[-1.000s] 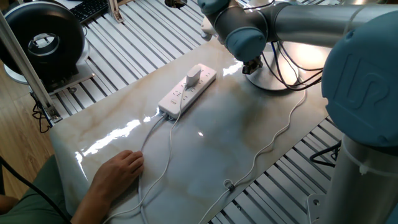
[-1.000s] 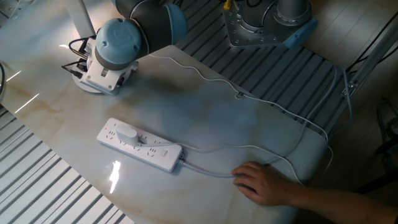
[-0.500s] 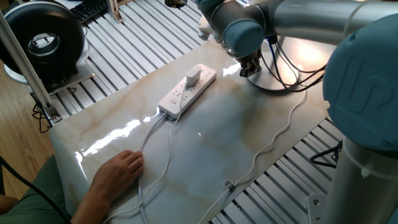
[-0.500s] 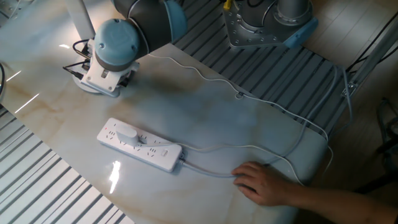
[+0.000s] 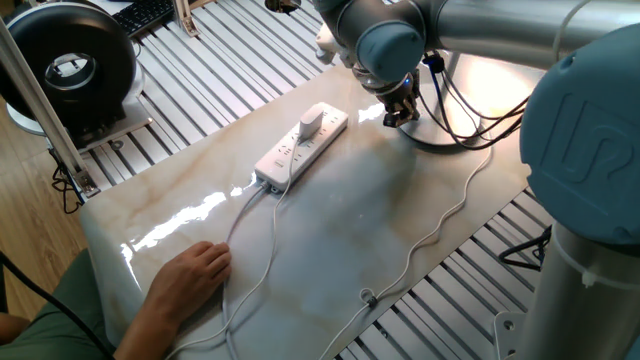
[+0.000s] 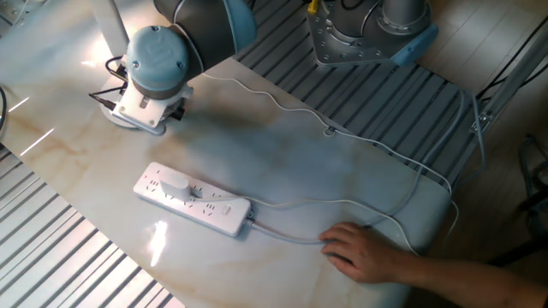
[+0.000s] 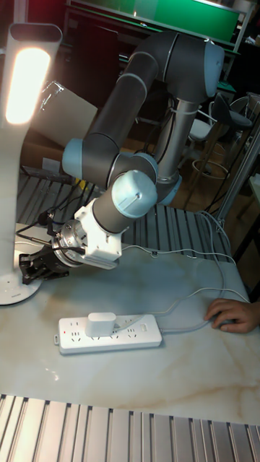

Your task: Plug in the power cord of the desk lamp, turn on the socket, and light up the desk lamp

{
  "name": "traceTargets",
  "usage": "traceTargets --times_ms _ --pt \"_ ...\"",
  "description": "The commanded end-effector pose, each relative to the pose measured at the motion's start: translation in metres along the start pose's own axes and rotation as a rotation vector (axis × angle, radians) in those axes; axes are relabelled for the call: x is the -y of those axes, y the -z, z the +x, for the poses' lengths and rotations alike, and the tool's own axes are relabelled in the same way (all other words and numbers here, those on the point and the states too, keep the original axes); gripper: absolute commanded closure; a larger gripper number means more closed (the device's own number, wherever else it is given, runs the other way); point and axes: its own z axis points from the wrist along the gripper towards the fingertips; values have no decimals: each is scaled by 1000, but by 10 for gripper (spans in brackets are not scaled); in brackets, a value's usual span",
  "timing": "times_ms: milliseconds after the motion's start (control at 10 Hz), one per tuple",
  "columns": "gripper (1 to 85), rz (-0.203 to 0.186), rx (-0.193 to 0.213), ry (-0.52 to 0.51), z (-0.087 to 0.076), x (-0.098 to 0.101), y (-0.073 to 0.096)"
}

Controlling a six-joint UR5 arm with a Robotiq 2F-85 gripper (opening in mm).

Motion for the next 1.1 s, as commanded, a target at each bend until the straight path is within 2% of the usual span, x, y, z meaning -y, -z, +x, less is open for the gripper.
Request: traceTargets --times_ms 0,200,600,800,1000 --pt "847 -40 -23 -15 5 -12 6" --pt "847 -45 -43 -18 9 -14 10" --pt "847 -58 -124 -24 25 -23 31" --pt "847 -63 -177 -34 33 -31 50" --pt "847 -94 -210 -33 36 -44 72"
